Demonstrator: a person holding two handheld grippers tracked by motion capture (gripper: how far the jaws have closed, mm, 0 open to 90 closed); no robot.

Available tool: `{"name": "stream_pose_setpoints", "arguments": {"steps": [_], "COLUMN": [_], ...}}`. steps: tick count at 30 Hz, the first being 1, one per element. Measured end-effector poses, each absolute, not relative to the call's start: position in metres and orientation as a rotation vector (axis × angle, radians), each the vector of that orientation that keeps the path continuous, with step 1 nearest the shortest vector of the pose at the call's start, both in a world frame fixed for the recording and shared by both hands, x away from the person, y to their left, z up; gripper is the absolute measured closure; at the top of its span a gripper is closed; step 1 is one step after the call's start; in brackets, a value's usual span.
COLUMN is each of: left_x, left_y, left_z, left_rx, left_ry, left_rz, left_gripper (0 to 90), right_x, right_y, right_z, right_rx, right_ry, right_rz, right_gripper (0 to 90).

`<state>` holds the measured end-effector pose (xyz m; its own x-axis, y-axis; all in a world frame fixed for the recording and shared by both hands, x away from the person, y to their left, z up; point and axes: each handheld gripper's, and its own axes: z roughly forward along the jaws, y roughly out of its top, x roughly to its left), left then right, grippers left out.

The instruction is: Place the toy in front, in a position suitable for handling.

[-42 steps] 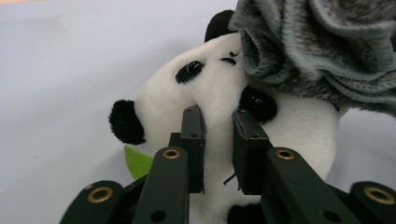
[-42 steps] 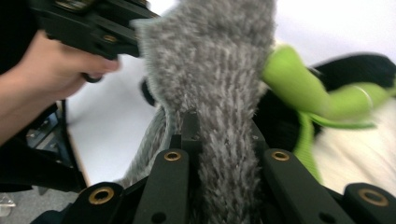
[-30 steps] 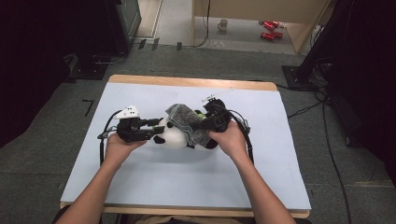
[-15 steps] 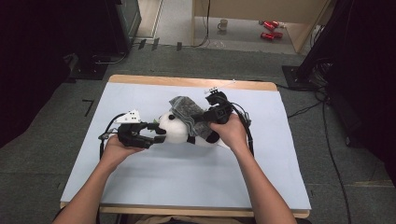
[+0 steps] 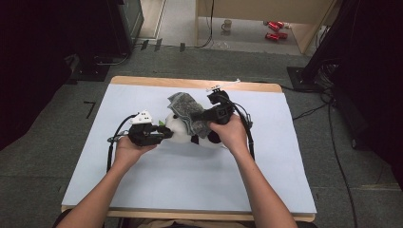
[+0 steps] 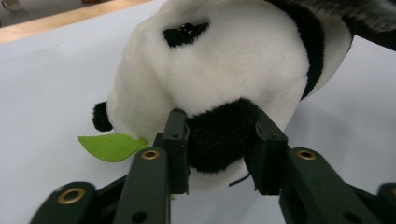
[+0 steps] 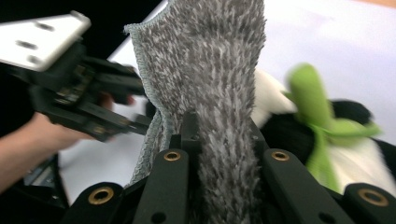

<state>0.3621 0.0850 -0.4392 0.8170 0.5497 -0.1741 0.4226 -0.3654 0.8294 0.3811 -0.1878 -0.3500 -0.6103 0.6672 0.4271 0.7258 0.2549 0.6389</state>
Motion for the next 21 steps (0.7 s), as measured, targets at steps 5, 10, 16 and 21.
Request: {"name": "stream_pose_setpoints", "arguments": {"steps": [5, 10, 16, 21], "left_x": [0.362, 0.354, 0.357, 0.361], "left_y": [0.087, 0.090, 0.093, 0.098], "left_z": [-0.429, -0.417, -0.423, -0.425], "left_rx": [1.973, 1.944, 1.964, 1.945], "left_ry": [0.817, 0.865, 0.908, 0.939], "left_rz": [0.013, -0.053, -0.042, -0.027], "left_gripper": [74.6, 76.4, 76.3, 76.1], "right_x": [0.370, 0.367, 0.372, 0.375], "right_y": [-0.166, -0.150, -0.150, -0.161], "right_z": [-0.346, -0.353, -0.371, -0.365], "right_rx": [-1.277, -1.259, -1.288, -1.357], "right_ry": [-2.438, -2.451, -2.507, -2.638], "right_rz": [-1.326, -1.287, -1.243, -1.180], "right_gripper": [78.6, 78.6, 78.2, 78.0]}}
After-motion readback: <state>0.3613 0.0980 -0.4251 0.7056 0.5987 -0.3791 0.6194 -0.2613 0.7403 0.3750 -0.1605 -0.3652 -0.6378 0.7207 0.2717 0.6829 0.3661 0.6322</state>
